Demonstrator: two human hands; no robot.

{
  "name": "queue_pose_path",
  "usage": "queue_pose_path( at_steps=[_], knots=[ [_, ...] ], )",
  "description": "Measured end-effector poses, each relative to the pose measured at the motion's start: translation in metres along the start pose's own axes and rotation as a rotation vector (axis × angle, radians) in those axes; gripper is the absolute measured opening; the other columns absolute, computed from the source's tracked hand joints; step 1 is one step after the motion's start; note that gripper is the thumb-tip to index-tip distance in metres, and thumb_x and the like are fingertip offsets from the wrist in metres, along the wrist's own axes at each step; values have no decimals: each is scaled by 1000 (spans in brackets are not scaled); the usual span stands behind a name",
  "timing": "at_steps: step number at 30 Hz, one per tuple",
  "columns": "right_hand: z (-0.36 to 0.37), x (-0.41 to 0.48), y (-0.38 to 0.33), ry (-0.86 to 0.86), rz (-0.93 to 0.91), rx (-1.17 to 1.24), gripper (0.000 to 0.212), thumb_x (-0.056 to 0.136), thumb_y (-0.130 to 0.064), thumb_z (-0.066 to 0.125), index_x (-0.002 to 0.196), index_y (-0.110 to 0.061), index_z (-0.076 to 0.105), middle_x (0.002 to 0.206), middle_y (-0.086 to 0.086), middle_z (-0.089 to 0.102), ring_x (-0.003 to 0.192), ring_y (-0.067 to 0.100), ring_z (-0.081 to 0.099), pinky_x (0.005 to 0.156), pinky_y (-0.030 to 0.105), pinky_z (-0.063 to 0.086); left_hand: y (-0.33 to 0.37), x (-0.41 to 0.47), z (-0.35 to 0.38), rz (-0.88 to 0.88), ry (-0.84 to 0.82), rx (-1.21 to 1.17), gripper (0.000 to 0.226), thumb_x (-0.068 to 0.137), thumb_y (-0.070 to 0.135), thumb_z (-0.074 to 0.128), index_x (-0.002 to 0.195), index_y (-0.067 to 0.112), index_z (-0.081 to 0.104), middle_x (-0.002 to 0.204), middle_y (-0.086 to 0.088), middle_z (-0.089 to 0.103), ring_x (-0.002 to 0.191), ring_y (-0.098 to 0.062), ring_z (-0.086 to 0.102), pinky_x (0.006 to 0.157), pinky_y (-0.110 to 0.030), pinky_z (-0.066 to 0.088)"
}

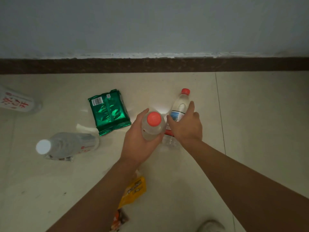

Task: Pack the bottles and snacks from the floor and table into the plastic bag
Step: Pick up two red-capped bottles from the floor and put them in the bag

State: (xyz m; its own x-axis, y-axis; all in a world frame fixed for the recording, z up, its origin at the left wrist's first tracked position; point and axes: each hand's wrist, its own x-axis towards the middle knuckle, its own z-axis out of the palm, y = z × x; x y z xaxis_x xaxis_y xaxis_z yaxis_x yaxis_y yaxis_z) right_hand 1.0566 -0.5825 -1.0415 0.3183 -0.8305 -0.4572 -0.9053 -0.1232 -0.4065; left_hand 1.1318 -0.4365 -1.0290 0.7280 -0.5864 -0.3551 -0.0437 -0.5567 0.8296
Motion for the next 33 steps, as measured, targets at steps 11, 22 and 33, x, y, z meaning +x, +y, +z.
queue_pose_path(
  at_steps=[11,22,33],
  knots=[
    [17,32,4,-115,207,97,73,77,-49,82,125,-6,49,114,10,62,109,31,64,74,31,42,3,5,9,59,77,-79,47,78,32,89,116,38,63,107,25,69,101,3,66,80,-9,49],
    [-17,9,18,-102,7,70,66,69,-48,88,112,-14,50,102,5,65,89,26,67,70,33,52,19,-2,4,-43,219,38,54,65,26,96,87,50,53,78,30,61,78,23,57,65,0,40],
    [-155,-96,-32,-91,-258,311,56,63,-30,87,107,-35,53,91,-12,68,76,8,67,59,30,56,141,-62,-86,-22,206,132,45,66,35,94,93,40,59,79,30,58,74,12,57,66,-16,45]
  ],
)
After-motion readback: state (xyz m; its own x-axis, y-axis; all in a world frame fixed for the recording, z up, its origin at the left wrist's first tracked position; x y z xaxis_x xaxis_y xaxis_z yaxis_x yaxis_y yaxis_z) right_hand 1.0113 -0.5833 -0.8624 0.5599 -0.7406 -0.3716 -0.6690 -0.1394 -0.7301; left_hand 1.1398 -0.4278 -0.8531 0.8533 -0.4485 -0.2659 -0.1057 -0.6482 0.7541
